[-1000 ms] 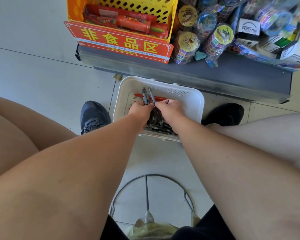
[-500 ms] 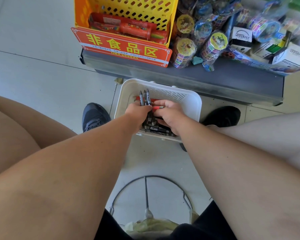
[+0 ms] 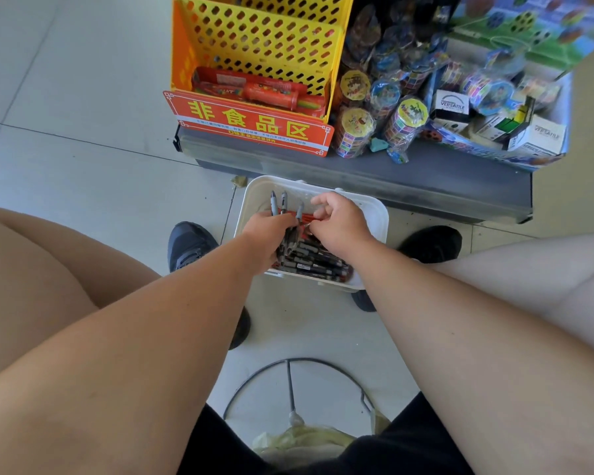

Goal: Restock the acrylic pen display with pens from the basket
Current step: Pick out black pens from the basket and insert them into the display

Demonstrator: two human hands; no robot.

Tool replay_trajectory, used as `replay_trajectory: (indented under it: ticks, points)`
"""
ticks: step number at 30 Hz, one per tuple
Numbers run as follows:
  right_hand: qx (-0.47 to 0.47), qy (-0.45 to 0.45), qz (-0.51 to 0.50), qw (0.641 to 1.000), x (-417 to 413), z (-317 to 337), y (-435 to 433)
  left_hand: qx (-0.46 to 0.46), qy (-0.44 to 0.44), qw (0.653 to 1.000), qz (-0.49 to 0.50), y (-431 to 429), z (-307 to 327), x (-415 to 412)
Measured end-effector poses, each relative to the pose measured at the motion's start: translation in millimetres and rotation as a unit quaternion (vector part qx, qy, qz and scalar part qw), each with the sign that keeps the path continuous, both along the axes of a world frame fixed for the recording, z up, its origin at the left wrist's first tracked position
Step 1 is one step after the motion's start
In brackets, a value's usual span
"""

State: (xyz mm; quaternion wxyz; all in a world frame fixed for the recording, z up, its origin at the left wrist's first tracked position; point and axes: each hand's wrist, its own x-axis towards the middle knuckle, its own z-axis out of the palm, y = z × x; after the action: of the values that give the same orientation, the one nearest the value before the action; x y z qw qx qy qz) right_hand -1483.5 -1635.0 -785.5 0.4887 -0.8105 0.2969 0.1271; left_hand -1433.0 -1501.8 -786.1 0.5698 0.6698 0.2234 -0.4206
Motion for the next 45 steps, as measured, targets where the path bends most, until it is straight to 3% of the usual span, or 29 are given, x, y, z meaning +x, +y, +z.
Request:
replay_trajectory:
  ticks: [4, 8, 12, 18, 25, 32, 39, 45]
  points:
    - [-0.054, -0.083, 0.100, 0.990, 8, 32, 4, -0.048, -0.047, 0.998, -0.019, 0, 28, 9]
    - [-0.084, -0.170, 0.139, 0.972, 11, 69, 4, -0.099, -0.083, 0.991, -0.041, 5, 65, 18]
    - [-0.084, -0.246, 0.124, 0.957, 8, 100, 4, -0.160, -0.104, 0.981, -0.015, 8, 104, 20]
    - [-0.112, -0.355, 0.117, 0.921, 10, 146, 7, -0.152, -0.148, 0.976, 0.043, -4, 168, 19]
    - [-0.137, -0.498, 0.005, 0.856, 19, 222, 6, -0.176, -0.237, 0.955, 0.033, -31, 260, 29]
    - [-0.114, -0.540, -0.014, 0.834, 32, 326, -11, -0.217, -0.401, 0.890, 0.002, -49, 358, 32]
    - [-0.104, -0.549, 0.017, 0.829, 62, 413, -43, -0.247, -0.430, 0.867, 0.052, -87, 438, 50]
    - [-0.147, -0.522, 0.041, 0.839, 91, 445, -89, -0.293, -0.438, 0.848, 0.063, -124, 454, 78]
